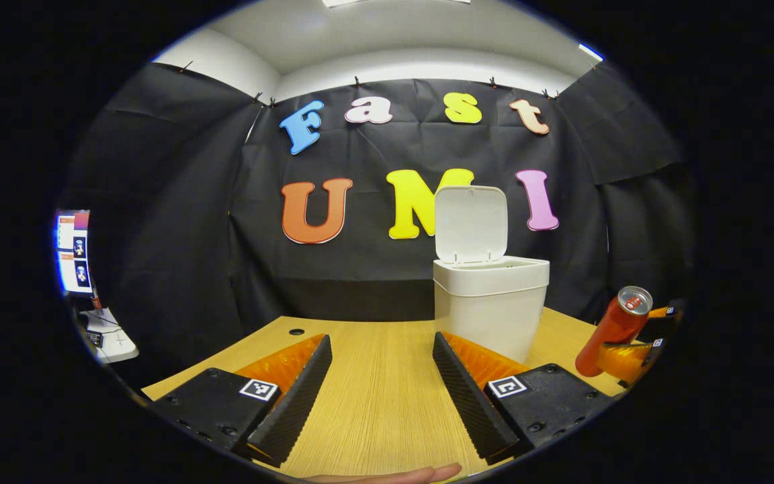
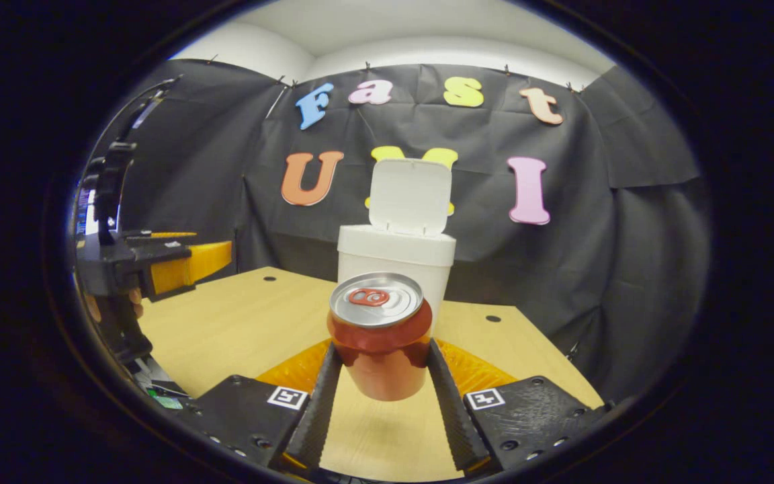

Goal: Press the lid of the desktop garbage bin to open it, pick up the crumpled paper on the desktop and throw it into the bin, then pick up the pop can on the desktop and drop it into the bin, and finally close the garbage bin lid.

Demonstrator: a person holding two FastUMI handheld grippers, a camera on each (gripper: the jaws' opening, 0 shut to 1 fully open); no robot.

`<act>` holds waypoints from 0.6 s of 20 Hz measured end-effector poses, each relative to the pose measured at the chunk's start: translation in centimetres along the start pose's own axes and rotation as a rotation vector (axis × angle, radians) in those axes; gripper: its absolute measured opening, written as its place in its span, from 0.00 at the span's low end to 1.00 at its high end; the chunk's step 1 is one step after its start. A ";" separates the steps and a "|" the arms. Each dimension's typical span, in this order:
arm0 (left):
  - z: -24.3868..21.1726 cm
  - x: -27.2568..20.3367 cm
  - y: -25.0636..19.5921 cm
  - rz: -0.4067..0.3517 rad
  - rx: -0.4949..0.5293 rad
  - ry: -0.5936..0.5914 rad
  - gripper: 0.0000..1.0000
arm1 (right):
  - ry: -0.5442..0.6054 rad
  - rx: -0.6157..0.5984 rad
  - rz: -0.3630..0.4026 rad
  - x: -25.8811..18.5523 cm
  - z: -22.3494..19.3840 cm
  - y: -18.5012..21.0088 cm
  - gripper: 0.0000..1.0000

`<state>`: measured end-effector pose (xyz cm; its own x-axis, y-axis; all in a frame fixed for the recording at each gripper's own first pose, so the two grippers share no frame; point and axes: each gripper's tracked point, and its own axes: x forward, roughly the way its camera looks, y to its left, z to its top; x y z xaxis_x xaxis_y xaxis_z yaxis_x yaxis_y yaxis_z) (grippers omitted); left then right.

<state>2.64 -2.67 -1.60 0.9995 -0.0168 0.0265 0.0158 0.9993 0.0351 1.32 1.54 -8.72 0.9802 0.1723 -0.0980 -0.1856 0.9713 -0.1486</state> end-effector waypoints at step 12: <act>0.1 -0.4 1.4 -0.017 0.044 -0.005 0.98 | -0.268 -0.072 -0.018 0.6 17.3 4.0 0.71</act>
<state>2.25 -1.29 -1.41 0.9990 -0.0335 0.0308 0.0310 0.9964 0.0790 2.40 8.35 7.67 0.9650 0.2014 0.1678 -0.1630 0.9622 -0.2180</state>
